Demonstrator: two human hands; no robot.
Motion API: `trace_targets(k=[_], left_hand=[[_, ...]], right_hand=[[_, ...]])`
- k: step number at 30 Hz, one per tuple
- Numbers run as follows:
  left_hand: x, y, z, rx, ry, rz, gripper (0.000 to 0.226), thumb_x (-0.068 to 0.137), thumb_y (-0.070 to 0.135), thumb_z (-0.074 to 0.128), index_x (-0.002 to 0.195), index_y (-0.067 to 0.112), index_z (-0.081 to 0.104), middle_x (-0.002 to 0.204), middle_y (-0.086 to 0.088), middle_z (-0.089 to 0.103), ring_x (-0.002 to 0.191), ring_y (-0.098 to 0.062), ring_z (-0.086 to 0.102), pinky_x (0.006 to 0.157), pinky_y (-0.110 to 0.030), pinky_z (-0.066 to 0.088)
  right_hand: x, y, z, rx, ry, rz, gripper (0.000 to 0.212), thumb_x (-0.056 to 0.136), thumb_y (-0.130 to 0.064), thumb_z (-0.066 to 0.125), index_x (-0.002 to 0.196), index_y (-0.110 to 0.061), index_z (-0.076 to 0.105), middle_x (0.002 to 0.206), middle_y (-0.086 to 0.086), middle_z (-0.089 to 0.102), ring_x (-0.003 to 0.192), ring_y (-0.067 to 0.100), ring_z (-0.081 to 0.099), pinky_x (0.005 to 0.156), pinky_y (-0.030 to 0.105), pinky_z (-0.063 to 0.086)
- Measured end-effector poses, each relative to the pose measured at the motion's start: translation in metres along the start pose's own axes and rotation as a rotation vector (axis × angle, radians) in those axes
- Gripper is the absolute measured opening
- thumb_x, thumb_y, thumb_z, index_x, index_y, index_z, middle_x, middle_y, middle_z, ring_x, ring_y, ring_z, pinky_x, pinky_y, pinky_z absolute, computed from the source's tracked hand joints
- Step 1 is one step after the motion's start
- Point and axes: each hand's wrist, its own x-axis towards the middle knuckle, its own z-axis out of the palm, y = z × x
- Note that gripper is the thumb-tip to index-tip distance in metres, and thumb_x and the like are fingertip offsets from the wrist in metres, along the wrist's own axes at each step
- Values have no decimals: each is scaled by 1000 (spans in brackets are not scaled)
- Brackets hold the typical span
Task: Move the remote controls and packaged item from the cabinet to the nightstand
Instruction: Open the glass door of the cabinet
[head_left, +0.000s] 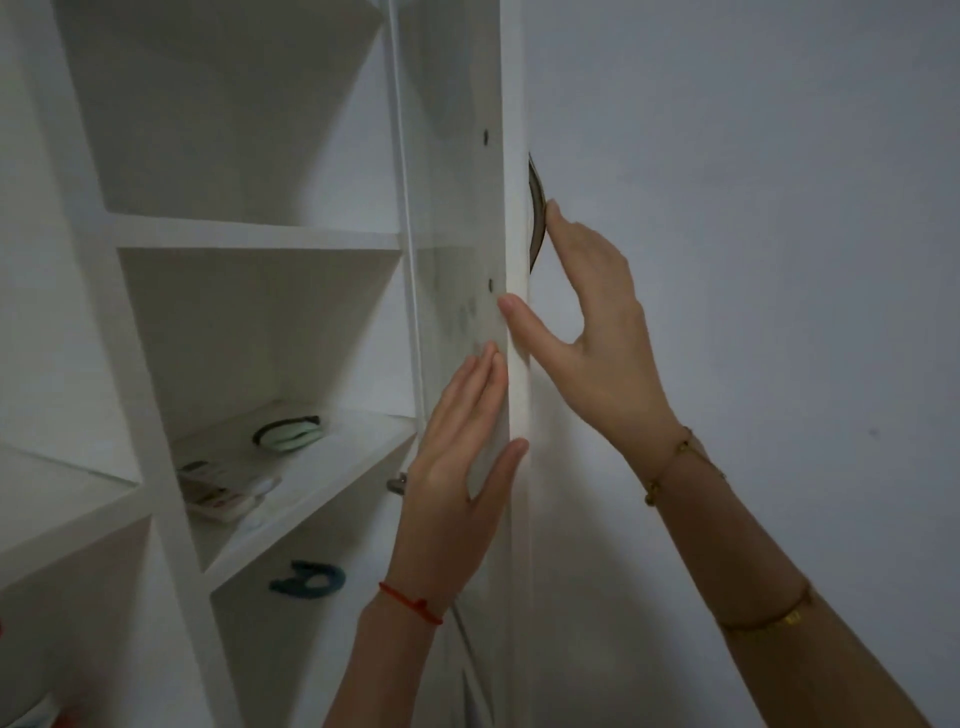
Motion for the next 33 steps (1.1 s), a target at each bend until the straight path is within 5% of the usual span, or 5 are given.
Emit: trace_targets(k=[8, 19, 33], left_hand=[[13, 1, 37, -4, -179, 26, 65, 103, 23, 45, 153, 21, 5, 164, 6, 3, 151, -9, 3, 121, -49, 20], [41, -3, 99, 3, -311, 102, 64, 104, 27, 38, 155, 18, 0, 164, 6, -9, 151, -8, -8, 124, -43, 8], [85, -29, 198, 132, -345, 86, 64, 104, 30, 33, 155, 20, -4, 163, 7, -16, 148, -6, -18, 121, -33, -9]], right_hand=[[3, 37, -19, -237, -79, -47, 64, 101, -42, 33, 154, -14, 12, 162, -3, 16, 151, 15, -5, 122, 48, 2], [12, 98, -44, -496, -31, -73, 55, 105, -25, 28, 154, -12, 5, 163, 3, 7, 151, 22, -5, 121, 51, 0], [44, 212, -57, -509, -79, -47, 54, 105, -23, 25, 155, -14, 4, 164, -1, 4, 150, 18, -8, 122, 48, -5]])
